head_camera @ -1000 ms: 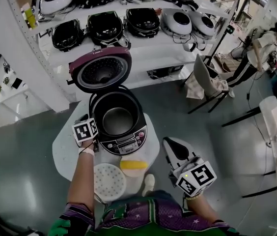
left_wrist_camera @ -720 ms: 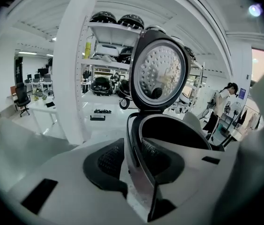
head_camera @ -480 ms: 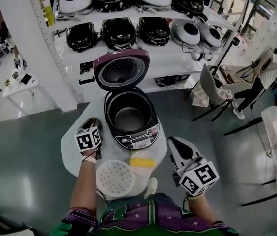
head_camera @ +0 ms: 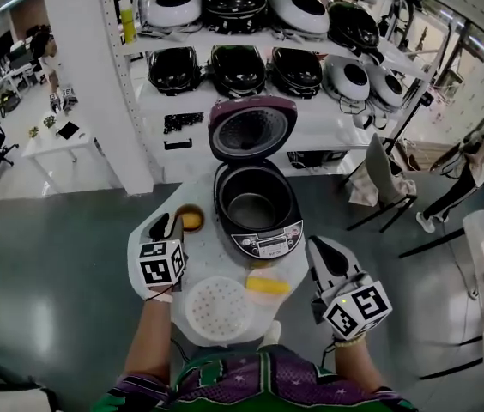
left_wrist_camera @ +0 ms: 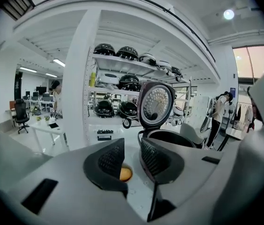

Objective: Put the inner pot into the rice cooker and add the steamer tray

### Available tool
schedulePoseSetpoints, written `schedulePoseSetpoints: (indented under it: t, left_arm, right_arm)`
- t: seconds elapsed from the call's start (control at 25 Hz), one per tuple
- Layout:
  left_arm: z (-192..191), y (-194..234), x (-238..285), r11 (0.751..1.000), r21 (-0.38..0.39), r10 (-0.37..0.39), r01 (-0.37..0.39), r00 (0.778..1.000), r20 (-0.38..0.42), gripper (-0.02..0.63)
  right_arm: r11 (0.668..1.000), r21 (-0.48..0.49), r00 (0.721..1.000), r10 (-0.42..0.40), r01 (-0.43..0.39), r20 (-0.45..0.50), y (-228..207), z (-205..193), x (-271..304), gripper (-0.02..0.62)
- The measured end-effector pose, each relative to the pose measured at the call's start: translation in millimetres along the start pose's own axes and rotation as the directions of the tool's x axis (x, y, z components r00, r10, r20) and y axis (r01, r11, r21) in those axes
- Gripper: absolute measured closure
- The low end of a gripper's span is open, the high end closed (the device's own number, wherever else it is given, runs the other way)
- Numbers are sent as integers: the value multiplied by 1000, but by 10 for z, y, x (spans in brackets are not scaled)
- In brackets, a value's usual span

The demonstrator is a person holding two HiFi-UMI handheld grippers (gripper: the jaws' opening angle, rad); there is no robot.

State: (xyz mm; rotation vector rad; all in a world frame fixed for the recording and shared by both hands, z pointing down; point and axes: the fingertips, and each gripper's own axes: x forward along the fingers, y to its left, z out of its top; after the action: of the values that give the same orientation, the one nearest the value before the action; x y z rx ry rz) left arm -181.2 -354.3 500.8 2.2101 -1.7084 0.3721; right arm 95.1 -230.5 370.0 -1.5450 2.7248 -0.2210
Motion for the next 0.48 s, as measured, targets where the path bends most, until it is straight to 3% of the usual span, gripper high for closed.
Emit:
schedulePoseSetpoints:
  t: [0.48]
  left_arm:
    - [287,259,-1045,999,32,-16,11,984,175,554]
  right_arm:
    - [998,-31,997,48,-47,60,667,188,168,589]
